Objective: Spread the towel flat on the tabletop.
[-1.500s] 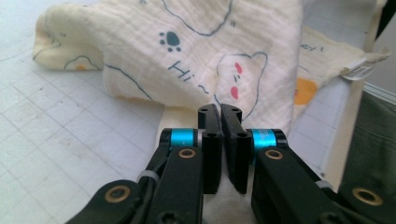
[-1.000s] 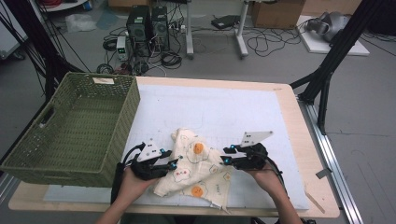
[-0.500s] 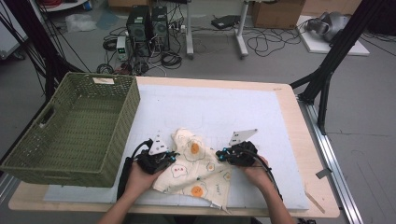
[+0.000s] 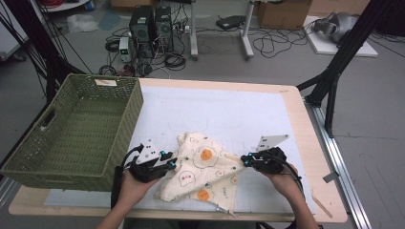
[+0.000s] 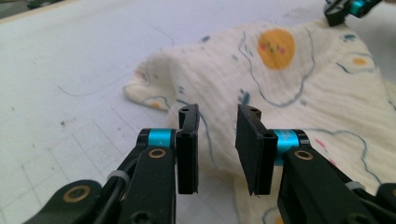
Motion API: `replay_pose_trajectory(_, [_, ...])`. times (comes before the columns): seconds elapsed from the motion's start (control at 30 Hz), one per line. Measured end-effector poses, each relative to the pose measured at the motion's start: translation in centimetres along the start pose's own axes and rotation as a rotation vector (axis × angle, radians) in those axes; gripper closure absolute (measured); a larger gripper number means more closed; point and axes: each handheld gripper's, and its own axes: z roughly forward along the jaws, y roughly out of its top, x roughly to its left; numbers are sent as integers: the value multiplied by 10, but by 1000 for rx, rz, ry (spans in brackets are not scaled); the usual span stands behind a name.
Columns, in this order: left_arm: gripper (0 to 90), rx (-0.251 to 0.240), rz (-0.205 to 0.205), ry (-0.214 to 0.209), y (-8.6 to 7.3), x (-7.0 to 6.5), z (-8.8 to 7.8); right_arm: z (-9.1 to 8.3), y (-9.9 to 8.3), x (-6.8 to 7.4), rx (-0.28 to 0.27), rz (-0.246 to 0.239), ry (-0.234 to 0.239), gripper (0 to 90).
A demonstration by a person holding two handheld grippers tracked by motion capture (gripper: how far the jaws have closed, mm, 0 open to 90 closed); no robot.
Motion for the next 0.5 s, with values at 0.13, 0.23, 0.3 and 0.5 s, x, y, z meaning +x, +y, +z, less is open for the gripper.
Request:
replay_pose_trajectory(0.13, [732, 29, 9, 25, 5, 7, 16, -13, 6, -7, -93, 23, -11, 750])
replay_pose_trajectory(0.23, [775, 47, -20, 29, 3, 12, 31, -7, 11, -14, -103, 44, -29, 708])
replay_pose_trajectory(0.3, [785, 61, -16, 25, 2, 12, 40, 3, 12, -17, -96, 51, -18, 697])
replay_pose_trajectory(0.5, [733, 132, 12, 2, 0, 8, 61, 39, 11, -14, -18, 49, 34, 664])
